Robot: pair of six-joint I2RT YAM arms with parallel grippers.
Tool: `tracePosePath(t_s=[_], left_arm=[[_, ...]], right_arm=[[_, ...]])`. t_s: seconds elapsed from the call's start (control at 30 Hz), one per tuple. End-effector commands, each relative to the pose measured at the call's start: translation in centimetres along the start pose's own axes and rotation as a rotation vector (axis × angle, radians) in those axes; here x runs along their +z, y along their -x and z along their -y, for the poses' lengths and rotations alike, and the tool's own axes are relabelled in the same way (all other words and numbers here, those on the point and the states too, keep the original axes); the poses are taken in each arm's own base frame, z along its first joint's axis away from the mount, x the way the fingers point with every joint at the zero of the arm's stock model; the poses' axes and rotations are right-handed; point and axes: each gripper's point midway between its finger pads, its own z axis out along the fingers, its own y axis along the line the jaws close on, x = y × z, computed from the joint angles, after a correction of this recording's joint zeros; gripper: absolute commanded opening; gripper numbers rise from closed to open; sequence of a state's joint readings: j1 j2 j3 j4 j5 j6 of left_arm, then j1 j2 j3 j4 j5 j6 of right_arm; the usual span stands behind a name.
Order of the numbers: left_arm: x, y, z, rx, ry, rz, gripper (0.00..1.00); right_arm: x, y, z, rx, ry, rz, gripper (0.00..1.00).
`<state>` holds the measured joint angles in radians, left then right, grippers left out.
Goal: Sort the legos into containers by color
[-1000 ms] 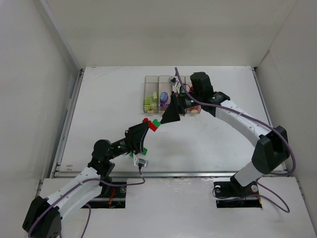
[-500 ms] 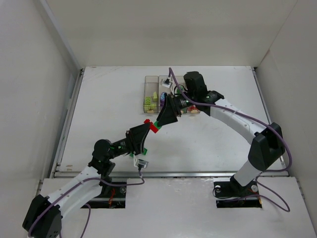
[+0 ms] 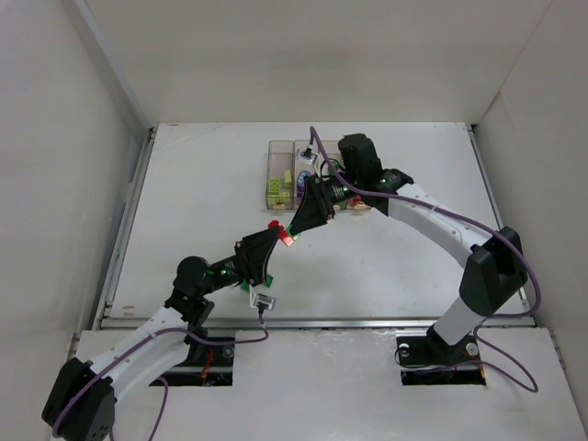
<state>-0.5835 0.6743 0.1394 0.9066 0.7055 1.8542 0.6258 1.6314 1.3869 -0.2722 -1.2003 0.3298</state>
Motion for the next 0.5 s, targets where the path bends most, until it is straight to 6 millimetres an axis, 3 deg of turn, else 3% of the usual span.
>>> tracePosePath(t_s=[0.0,0.1,0.27,0.33,0.47], left_arm=[[0.2,-0.5,-1.8,0.024,0.038,-0.014,0.0],[-0.3,-0.4,-1.6,-0.033,0.024,-0.023,0.0],[-1.4,0.9,0.6,-0.098,-0.045,-0.009,0.0],[-1.5,1.3,1.0,-0.112,-0.061,0.003,0.0],[-1.5,0.9,1.6,-0.176,-0.086,-0.018,0.0]], right_arm=[[-0.5,1.9,0.9,-0.08,-0.087,0.062,0.0],[-3.2,2.3,4.1,0.007,-0.236,0.135,0.0],[-11.6,4.4,10.9,0.144,-0.569,0.363,0.0],[-14.0,5.1,12.1,0.168,-0.661,0.43,0.0],[-16.1,7.2,13.8,0.153,-0.803,0.502,0.0]])
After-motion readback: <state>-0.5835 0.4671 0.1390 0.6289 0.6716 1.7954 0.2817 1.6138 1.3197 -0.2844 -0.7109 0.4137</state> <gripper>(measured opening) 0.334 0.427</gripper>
